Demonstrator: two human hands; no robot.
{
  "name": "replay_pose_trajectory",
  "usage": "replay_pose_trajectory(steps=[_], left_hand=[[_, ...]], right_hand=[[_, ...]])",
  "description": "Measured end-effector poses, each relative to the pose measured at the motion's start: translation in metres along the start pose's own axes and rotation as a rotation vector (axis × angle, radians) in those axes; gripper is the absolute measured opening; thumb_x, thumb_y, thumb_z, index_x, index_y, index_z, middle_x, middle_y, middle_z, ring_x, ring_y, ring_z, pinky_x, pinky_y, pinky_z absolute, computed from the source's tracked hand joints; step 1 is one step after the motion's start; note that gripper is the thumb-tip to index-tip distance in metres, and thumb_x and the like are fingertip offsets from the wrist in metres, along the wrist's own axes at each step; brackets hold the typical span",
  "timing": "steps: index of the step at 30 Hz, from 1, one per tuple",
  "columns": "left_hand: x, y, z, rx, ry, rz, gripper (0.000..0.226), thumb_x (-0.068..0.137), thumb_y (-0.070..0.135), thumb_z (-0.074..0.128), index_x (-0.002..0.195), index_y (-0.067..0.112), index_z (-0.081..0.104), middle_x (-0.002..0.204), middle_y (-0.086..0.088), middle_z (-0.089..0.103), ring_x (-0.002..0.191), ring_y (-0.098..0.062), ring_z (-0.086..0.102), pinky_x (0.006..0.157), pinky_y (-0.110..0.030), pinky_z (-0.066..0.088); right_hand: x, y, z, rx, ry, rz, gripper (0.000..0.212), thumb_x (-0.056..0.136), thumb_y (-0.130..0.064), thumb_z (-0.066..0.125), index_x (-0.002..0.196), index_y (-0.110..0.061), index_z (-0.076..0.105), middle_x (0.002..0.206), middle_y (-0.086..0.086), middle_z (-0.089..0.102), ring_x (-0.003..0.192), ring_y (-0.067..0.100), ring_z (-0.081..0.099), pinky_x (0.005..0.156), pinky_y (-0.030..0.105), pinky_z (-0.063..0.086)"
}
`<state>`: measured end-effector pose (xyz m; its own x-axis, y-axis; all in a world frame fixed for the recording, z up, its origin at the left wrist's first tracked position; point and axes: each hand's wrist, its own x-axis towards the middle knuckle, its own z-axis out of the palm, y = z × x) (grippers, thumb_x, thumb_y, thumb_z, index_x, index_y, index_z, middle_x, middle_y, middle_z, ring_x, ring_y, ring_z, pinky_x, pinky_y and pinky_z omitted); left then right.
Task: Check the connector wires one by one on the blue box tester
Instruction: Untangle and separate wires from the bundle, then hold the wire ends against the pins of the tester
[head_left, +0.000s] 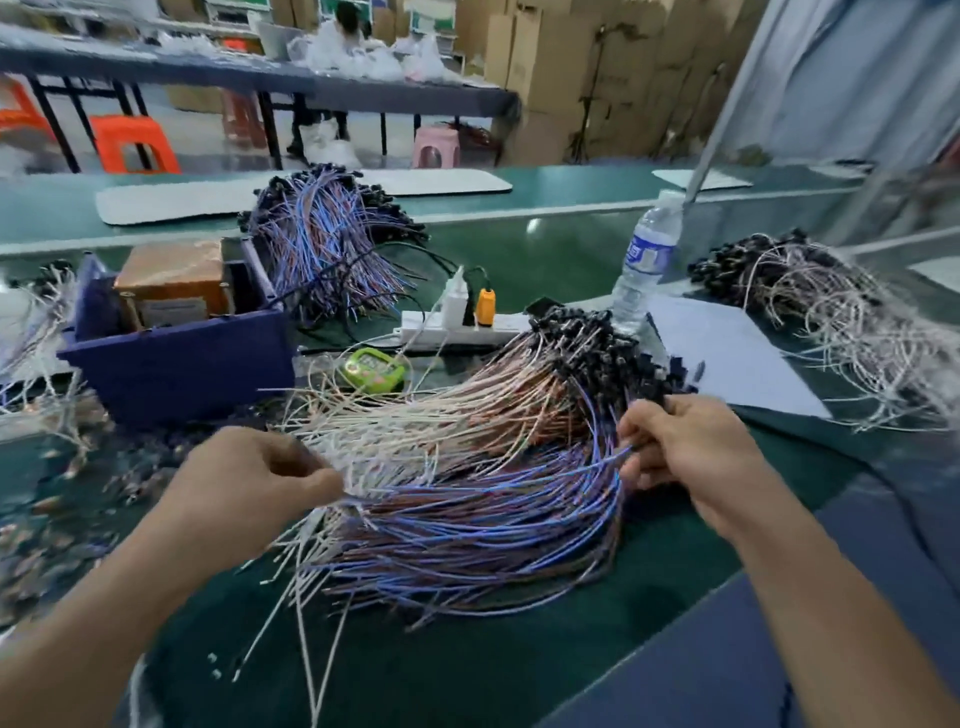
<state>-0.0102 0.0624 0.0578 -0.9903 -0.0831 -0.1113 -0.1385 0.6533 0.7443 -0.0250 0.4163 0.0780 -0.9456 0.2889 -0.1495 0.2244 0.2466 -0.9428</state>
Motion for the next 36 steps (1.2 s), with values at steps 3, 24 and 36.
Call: replay_pose_trajectory(steps=[3, 24, 36], left_hand=[[-0.008, 0.022, 0.025, 0.286, -0.131, 0.094, 0.010, 0.076, 0.051, 0.080, 0.070, 0.053, 0.072, 0.058, 0.018, 0.069, 0.048, 0.000, 0.061, 0.047, -0.021, 0.043], [-0.004, 0.006, 0.030, 0.009, 0.170, 0.172, 0.022, 0.078, 0.048, 0.082, 0.095, 0.058, 0.072, 0.095, 0.044, 0.059, 0.094, 0.010, 0.058, 0.081, -0.021, 0.042], [-0.008, -0.078, -0.050, -0.254, 0.401, 0.045, 0.085, 0.065, -0.033, 0.042, 0.087, 0.041, 0.075, 0.084, 0.011, 0.080, 0.089, -0.013, 0.077, 0.086, -0.027, 0.060]], right_hand=[[0.012, 0.006, -0.017, -0.300, 0.087, -0.058, 0.031, 0.091, -0.008, 0.058, 0.060, -0.006, 0.064, 0.042, 0.007, 0.057, 0.033, 0.021, 0.054, 0.035, 0.023, 0.037], [-0.004, 0.006, 0.054, -0.633, 0.348, -0.560, 0.017, 0.090, -0.018, 0.071, 0.078, -0.025, 0.061, 0.059, -0.014, 0.058, 0.053, 0.002, 0.054, 0.053, 0.020, 0.040], [-0.047, -0.036, 0.267, -0.379, -0.343, -0.727, 0.011, 0.086, -0.015, 0.067, 0.084, -0.021, 0.076, 0.076, -0.007, 0.072, 0.072, 0.011, 0.065, 0.071, 0.028, 0.055]])
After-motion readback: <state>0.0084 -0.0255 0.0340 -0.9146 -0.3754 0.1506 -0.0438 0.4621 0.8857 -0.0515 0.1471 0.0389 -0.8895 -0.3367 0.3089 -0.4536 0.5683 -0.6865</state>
